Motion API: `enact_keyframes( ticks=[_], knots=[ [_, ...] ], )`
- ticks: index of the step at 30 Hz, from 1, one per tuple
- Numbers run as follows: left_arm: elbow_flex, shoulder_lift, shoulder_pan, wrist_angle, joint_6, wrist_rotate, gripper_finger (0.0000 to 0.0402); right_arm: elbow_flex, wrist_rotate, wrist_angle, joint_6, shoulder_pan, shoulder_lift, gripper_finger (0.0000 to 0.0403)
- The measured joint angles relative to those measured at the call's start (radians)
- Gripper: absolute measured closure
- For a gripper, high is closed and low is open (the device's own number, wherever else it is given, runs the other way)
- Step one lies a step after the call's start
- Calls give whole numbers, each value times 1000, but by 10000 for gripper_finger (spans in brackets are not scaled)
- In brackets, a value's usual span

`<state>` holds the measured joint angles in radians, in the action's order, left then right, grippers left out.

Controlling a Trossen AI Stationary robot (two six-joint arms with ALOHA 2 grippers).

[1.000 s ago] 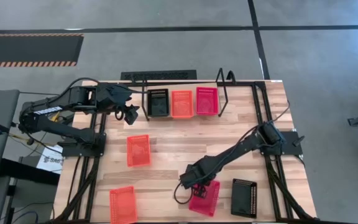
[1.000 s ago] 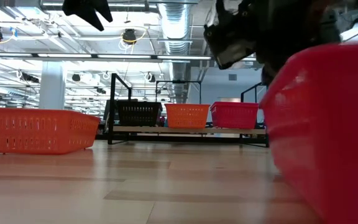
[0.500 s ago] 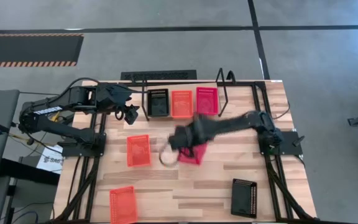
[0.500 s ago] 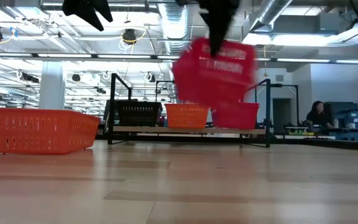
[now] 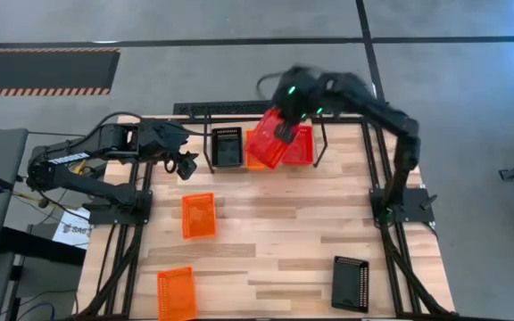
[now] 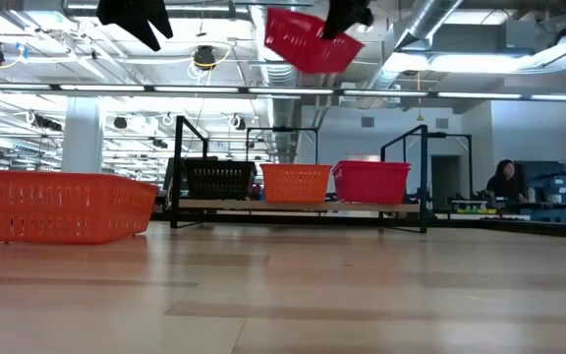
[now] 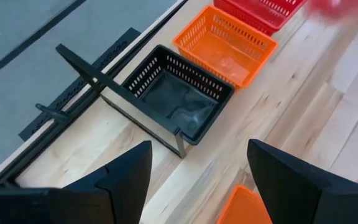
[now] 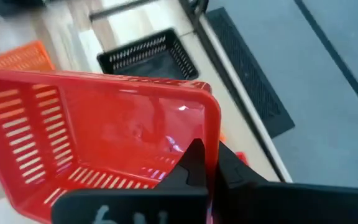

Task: Stack baskets on shelf by color
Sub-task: Stack the red bin on top of the other red bin on the shelf

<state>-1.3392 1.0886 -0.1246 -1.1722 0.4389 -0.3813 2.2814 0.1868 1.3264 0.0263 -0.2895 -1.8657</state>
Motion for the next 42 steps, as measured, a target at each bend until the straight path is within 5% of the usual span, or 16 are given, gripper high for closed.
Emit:
enact_keyframes(
  ticks=[15,21,42],
  knots=[
    [0,0,0,4,64,-4,150,-28,-629,74,-321,-284,13,400],
    [0,0,0,4,81,-10,150,-28,-634,247,-494,-341,-86,400],
    [0,0,0,4,127,-11,150,-26,-335,186,-667,-448,-267,400]
  ],
)
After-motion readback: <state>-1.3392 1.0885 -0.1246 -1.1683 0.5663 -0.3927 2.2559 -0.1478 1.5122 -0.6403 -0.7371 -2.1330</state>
